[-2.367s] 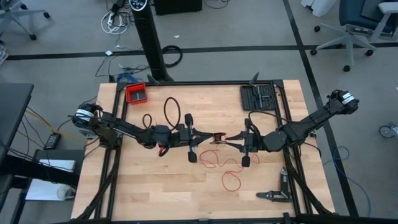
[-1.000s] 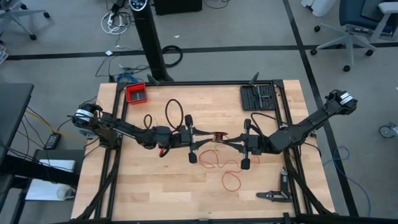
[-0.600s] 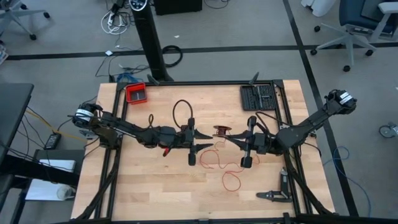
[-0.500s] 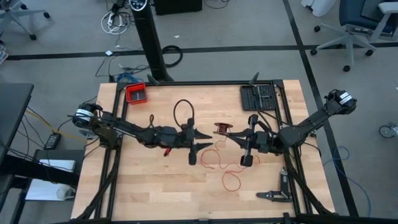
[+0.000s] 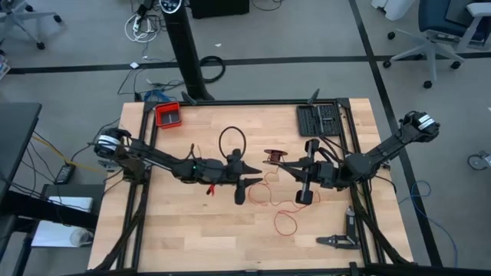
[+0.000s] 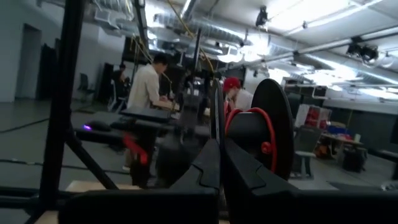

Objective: Coil cords
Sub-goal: Coil the red wire onto the spool

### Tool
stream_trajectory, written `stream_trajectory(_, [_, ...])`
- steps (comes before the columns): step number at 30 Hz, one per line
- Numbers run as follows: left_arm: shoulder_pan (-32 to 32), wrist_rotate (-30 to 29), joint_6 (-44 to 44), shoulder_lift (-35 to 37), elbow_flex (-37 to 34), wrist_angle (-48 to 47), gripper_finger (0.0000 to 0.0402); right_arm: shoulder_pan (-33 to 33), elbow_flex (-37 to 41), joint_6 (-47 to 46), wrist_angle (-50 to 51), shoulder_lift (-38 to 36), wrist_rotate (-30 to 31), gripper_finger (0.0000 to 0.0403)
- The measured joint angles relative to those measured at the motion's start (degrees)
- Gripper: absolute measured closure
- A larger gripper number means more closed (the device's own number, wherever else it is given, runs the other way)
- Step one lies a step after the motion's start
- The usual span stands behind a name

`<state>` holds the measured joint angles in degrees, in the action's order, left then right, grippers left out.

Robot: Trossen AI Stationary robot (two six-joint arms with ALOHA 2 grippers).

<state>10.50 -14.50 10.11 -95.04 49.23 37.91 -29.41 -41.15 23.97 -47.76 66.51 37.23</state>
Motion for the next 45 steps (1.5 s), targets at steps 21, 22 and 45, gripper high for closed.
stream_trajectory(21, [-0.11, 3.25, 2.79, -7.7, 4.96, -2.03, 0.0338, 0.42, 0.0, 0.09, -1.81, 3.73, -0.87, 0.0402])
stream_trajectory(22, [-0.13, 3.71, 2.03, -7.7, 5.03, -2.93, 0.0367, 0.42, 0.0, 0.09, -1.82, 3.73, -0.87, 0.0401])
stream_trajectory(45, [-0.63, 1.62, -8.33, 9.52, 5.05, -35.6, 0.0401, -14.3, 0.0, -0.98, 7.68, 2.0, 22.24, 0.0402])
